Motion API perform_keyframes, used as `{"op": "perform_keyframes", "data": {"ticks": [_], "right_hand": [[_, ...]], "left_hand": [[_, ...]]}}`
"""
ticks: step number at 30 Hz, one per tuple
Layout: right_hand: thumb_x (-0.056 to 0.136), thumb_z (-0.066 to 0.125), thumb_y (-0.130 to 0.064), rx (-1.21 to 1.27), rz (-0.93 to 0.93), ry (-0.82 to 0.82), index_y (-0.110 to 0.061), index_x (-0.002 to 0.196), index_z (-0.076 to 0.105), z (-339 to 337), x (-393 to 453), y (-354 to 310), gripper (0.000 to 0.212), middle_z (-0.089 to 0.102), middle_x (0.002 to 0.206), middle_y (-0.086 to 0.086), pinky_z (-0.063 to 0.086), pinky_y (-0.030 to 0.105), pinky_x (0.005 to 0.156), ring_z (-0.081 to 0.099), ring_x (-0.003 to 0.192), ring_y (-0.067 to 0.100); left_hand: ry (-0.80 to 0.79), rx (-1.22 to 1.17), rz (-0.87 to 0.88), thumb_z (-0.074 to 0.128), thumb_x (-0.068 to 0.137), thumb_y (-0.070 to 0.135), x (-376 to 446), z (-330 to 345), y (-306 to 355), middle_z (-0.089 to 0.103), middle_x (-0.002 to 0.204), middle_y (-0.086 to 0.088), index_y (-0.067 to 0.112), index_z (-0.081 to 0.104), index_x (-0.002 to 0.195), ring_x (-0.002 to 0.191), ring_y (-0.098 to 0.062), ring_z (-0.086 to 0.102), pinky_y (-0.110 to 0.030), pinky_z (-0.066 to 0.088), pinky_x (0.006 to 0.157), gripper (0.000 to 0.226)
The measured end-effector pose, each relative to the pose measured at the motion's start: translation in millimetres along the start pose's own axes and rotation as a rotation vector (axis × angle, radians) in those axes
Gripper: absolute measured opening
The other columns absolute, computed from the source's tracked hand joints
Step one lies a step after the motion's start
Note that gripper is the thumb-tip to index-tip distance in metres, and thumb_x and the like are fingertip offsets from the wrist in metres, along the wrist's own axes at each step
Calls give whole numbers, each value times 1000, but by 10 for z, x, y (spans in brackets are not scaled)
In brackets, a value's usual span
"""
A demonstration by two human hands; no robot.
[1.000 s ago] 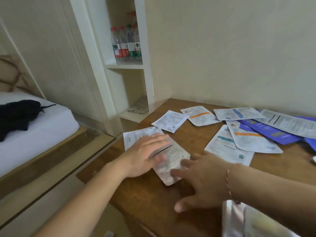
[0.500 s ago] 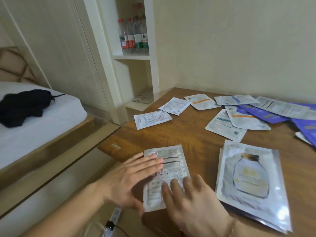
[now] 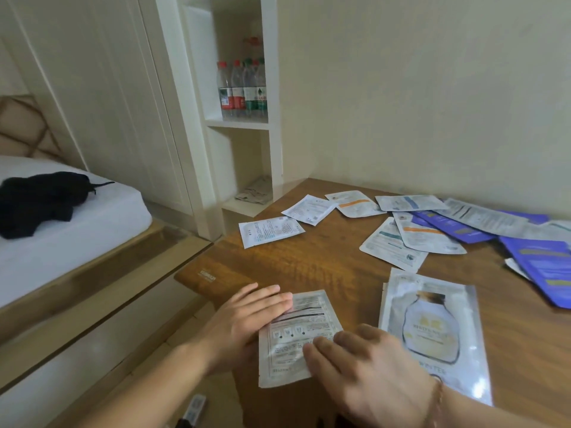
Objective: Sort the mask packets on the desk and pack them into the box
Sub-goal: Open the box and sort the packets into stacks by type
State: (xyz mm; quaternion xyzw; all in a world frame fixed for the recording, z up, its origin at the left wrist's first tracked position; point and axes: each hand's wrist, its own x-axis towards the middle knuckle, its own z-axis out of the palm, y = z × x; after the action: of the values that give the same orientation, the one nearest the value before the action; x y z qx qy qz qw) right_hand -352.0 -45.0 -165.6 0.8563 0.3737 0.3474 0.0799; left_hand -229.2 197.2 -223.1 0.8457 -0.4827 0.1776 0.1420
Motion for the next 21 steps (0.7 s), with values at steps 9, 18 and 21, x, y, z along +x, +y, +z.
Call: {"op": "perform_keyframes", "data": {"ticks": [9, 18, 21], "right_hand": [[81, 68, -23, 444, 588, -65, -24, 83, 75, -528, 958, 957, 7, 68, 70, -4, 48, 31, 60, 58, 65, 15], [83, 74, -11, 1032, 1096, -274, -20, 81, 71, 52, 873, 1540, 10, 71, 83, 8, 53, 24, 47, 63, 60, 15], [87, 70, -10, 1111, 1171, -232, -15, 85, 71, -15, 699, 1582, 6, 67, 74, 6, 51, 21, 46, 61, 53, 9]], "left_hand": [[511, -585, -450, 68, 90, 34, 230, -220, 679, 71, 88, 28, 23, 74, 90, 80, 9, 67, -9, 48, 65, 13], [453, -1153, -753, 68, 80, 28, 557, -366, 1105, 76, 103, 3, 42, 41, 132, 77, -30, 74, -34, 60, 61, 60], [409, -1119, -705, 70, 77, 29, 551, -347, 1173, 73, 108, 11, 32, 56, 126, 84, -24, 74, -29, 60, 66, 50]]}}
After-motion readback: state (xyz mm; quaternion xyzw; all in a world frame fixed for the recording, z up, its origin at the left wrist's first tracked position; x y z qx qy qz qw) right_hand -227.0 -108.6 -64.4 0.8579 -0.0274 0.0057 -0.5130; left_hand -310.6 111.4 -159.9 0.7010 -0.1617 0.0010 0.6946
